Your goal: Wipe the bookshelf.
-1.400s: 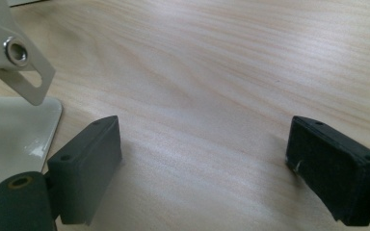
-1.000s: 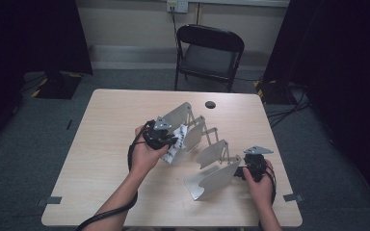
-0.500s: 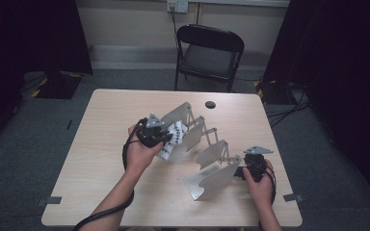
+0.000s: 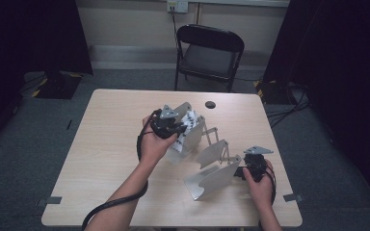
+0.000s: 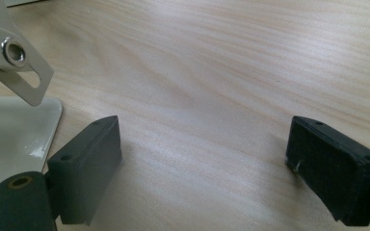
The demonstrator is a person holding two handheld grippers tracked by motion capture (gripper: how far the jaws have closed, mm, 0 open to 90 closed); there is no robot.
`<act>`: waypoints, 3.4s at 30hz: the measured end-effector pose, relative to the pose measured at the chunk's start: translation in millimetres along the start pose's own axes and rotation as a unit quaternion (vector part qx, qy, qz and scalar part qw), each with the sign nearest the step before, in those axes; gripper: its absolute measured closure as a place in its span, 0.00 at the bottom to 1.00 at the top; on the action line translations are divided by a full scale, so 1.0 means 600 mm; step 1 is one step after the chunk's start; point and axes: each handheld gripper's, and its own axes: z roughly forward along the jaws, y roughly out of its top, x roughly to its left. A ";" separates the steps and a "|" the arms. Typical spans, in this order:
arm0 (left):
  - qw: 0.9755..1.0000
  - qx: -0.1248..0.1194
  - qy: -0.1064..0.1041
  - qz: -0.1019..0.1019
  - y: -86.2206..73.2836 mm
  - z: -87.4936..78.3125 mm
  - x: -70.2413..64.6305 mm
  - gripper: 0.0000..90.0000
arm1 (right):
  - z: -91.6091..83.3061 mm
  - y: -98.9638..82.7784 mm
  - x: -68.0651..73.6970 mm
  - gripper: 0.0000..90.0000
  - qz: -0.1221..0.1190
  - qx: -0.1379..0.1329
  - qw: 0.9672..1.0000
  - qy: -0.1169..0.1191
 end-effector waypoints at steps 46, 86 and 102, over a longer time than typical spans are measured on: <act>0.996 0.065 -0.056 -0.030 -0.183 0.025 -0.022 0.85 | 0.000 -0.001 0.002 0.13 -0.003 0.000 1.000 0.003; 0.998 0.037 -0.058 0.002 -0.154 0.048 -0.056 0.55 | -0.002 -0.002 0.004 0.13 -0.005 0.000 1.000 0.005; 0.997 0.075 -0.031 0.002 -0.201 0.012 -0.068 0.43 | -0.002 -0.002 0.004 0.13 -0.004 0.000 1.000 0.005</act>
